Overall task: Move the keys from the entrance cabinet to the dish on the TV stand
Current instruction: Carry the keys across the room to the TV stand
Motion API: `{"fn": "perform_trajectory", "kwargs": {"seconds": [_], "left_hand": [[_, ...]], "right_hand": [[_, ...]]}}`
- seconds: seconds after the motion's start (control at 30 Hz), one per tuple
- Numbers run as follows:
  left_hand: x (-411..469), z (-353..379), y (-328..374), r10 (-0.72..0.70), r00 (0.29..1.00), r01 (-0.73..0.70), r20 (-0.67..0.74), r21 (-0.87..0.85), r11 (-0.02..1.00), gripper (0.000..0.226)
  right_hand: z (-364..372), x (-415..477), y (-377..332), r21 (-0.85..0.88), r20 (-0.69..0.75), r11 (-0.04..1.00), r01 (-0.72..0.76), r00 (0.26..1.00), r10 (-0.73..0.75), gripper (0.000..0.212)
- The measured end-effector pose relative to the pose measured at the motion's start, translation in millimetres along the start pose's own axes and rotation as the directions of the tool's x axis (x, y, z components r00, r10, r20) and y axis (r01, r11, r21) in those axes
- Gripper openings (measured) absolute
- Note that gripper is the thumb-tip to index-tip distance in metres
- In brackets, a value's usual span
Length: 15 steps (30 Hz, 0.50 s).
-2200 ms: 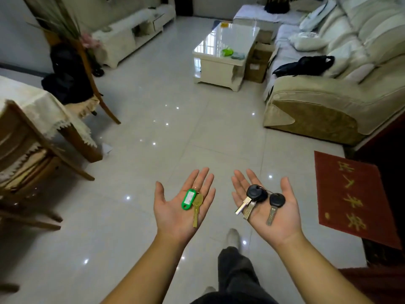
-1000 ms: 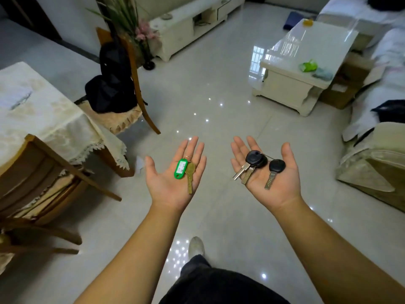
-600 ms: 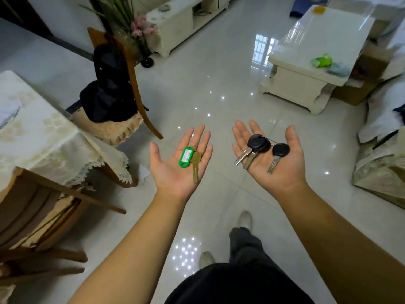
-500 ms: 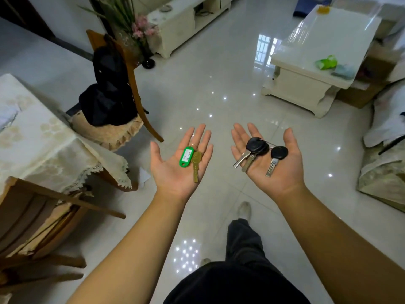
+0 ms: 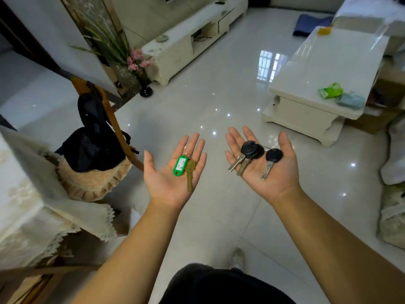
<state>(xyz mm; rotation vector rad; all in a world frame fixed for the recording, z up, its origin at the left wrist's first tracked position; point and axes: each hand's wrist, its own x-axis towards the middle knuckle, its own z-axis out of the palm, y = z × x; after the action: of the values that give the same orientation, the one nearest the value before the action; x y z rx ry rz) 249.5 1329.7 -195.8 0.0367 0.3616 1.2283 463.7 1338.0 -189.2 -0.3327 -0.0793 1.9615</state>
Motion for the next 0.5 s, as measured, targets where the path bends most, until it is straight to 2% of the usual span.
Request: {"fn": "perform_trajectory", "kwargs": {"seconds": [0.27, 0.5], "left_hand": [[102, 8, 25, -0.018, 1.0, 0.018, -0.019, -0.009, 1.0, 0.091], [219, 11, 88, -0.047, 0.998, 0.049, 0.042, -0.028, 0.998, 0.09]], "right_hand": [[-3, 97, -49, 0.048, -0.007, 0.999, -0.015, 1.0, 0.015, 0.074], [10, 218, -79, 0.024, -0.001, 1.0, -0.011, 1.0, 0.011, 0.074]]}}
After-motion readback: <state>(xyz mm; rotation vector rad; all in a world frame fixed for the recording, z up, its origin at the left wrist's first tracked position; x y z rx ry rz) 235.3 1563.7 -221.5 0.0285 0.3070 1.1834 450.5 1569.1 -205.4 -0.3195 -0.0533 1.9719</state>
